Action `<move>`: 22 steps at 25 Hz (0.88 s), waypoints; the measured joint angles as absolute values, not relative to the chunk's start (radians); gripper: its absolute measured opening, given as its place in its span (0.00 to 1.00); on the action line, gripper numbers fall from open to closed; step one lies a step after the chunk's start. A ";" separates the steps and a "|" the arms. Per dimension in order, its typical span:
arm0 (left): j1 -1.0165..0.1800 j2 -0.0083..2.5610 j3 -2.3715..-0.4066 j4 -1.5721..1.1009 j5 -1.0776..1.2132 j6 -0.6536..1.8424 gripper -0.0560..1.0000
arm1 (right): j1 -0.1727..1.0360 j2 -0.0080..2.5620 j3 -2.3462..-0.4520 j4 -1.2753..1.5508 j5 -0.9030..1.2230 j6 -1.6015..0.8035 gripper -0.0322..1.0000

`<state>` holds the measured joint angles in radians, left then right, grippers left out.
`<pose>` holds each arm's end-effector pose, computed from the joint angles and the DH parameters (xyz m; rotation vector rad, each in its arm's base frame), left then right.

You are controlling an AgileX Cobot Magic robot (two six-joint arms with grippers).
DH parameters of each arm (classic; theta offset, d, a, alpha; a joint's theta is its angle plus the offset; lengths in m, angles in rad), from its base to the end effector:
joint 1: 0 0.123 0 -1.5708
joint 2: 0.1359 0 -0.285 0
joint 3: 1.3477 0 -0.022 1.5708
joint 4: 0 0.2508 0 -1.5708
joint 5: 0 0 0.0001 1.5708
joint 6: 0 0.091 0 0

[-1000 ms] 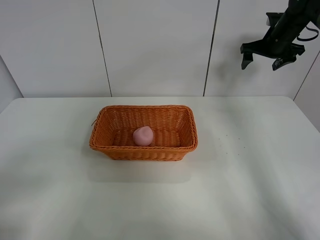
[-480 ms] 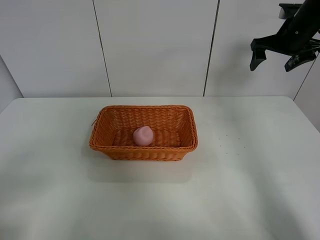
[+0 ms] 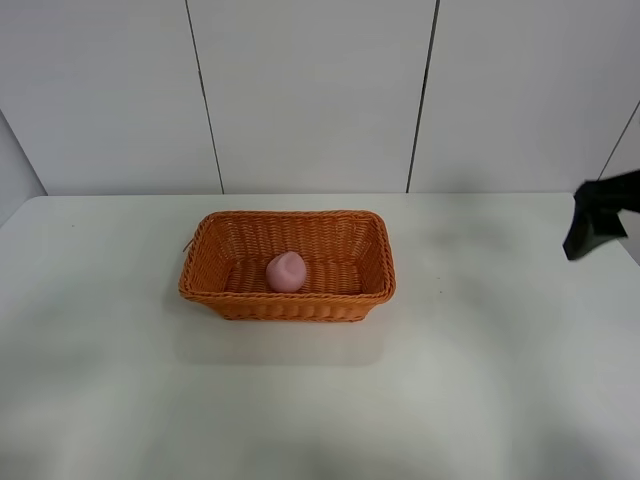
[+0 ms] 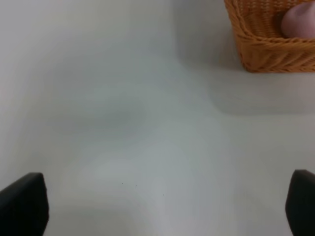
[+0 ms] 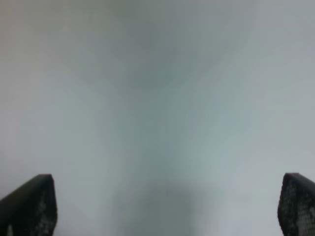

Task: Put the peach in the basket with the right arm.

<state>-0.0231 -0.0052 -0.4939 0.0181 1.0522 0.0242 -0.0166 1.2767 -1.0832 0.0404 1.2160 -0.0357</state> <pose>-0.0045 0.0015 0.2763 0.0474 2.0361 0.0223 0.2291 -0.0004 0.3115 -0.0142 2.8918 0.0478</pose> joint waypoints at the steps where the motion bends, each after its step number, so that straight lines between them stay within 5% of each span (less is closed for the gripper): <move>1: -0.023 -0.005 -0.494 0.018 1.052 0.024 0.99 | -0.017 1.212 -1.011 0.040 1.218 -0.036 0.70; 11: -0.023 -0.005 -0.494 0.018 1.052 0.024 0.99 | -0.017 0.547 -0.518 0.041 1.044 -0.036 0.70; 22: -0.023 -0.005 -0.494 0.018 1.052 0.024 0.99 | -0.017 0.025 -0.494 0.039 1.031 -0.036 0.70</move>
